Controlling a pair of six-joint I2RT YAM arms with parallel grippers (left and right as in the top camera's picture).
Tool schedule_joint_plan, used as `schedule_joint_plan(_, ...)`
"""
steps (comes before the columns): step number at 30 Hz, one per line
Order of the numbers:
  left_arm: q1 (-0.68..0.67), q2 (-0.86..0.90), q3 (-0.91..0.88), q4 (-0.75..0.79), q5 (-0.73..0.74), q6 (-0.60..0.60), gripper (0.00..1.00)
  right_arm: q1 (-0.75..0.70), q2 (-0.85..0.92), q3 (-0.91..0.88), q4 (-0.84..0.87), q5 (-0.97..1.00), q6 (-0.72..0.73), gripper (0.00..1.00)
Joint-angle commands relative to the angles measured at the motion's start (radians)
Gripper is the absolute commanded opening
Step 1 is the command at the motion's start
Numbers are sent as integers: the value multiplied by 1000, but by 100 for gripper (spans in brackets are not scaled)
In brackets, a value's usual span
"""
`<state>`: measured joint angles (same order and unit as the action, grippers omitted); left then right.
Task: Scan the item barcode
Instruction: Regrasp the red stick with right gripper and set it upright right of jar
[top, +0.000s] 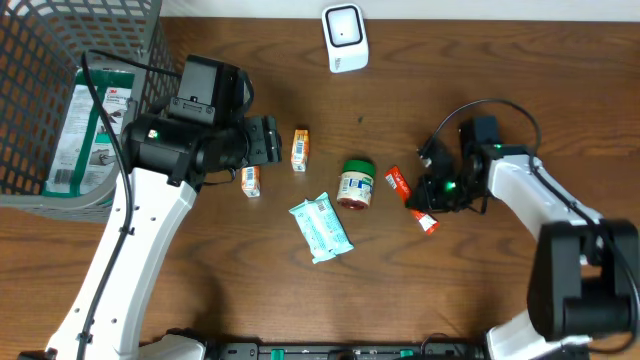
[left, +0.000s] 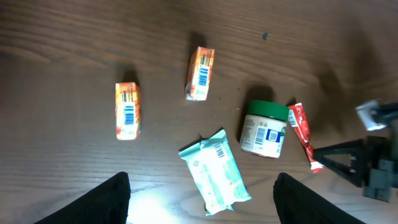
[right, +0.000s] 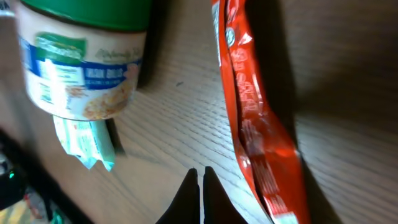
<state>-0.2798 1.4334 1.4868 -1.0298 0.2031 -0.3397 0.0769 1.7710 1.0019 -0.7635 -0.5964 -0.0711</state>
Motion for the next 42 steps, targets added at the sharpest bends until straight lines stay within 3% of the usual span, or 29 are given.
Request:
schedule_joint_plan(1, -3, 4, 3, -5, -14, 7, 74, -6, 67, -11, 11, -43, -42, 1)
schedule_joint_plan(12, -3, 5, 3, -5, -14, 7, 74, -71, 193, -11, 89, -26, -43, 1)
schedule_joint_plan(16, -3, 4, 3, -5, -14, 7, 74, -91, 204, -10, 95, -140, -87, 1)
schedule_joint_plan(26, -3, 5, 3, -6, -14, 7, 74, -129, 160, 102, -113, -295, -193, 1)
schedule_joint_plan(42, -3, 5, 3, -6, -14, 15, 74, -163, 162, 70, -4, -33, -146, 1)
